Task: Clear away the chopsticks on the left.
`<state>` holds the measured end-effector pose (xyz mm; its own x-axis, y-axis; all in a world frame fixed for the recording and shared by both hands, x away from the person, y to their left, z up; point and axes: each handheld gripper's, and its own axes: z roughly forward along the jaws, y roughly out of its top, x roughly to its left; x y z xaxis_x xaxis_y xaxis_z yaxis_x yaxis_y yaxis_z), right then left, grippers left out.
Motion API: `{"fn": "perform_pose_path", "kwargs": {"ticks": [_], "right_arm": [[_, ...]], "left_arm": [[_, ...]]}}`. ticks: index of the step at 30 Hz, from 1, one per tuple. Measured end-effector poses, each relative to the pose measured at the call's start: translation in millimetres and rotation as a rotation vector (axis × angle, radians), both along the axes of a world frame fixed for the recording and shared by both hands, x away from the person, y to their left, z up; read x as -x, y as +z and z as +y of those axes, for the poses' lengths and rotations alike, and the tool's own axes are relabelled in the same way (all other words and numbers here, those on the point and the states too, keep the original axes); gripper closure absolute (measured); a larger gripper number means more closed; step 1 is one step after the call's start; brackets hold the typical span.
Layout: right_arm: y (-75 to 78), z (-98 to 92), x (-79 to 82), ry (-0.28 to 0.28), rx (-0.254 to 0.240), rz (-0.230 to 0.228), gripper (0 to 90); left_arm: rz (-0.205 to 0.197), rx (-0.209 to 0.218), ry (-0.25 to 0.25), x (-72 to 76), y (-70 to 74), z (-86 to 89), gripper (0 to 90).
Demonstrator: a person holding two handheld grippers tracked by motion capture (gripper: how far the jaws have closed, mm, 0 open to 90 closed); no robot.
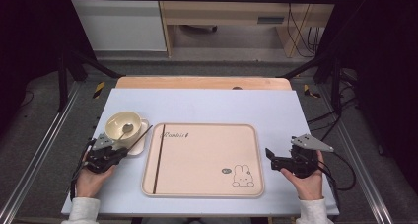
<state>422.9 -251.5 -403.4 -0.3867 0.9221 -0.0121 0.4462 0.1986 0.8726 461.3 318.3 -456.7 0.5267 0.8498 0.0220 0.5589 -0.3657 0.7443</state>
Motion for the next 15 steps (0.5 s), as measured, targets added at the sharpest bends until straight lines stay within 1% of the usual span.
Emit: {"fn": "perform_pose_path", "kwargs": {"ticks": [1, 3, 6, 7, 10, 11, 14, 15], "right_arm": [[0.3, -0.2, 0.3, 0.0, -0.003, 0.001, 2.5], [0.7, -0.6, 0.6, 0.0, -0.004, 0.0, 2.5], [1.0, -1.0, 0.7, -0.001, -0.003, -0.002, 2.3], [1.1, -1.0, 0.8, 0.0, -0.003, -0.002, 2.3], [1.3, -1.4, 0.9, -0.001, -0.003, -0.004, 2.2], [1.1, -1.5, 0.7, -0.003, -0.002, -0.007, 2.2], [1.8, -1.6, 1.4, -0.003, -0.007, -0.006, 2.2], [2.1, -1.8, 1.7, -0.004, -0.01, -0.006, 2.2]], "left_arm": [[0.001, -0.005, -0.002, 0.6, 1.2, -0.1, 85.3], [-0.009, 0.006, 0.0, 2.0, 3.3, -1.3, 85.3], [-0.016, 0.007, 0.001, 4.4, 6.9, -2.8, 85.3], [-0.022, 0.015, 0.005, 5.1, 7.2, -4.0, 85.3], [-0.021, 0.009, 0.004, 7.4, 9.5, -6.1, 85.3], [-0.028, 0.018, 0.009, 8.3, 9.5, -7.5, 85.3], [-0.028, 0.013, 0.007, 11.6, 12.2, -9.5, 85.3], [-0.032, 0.017, 0.01, 12.9, 12.7, -10.9, 85.3]]}}
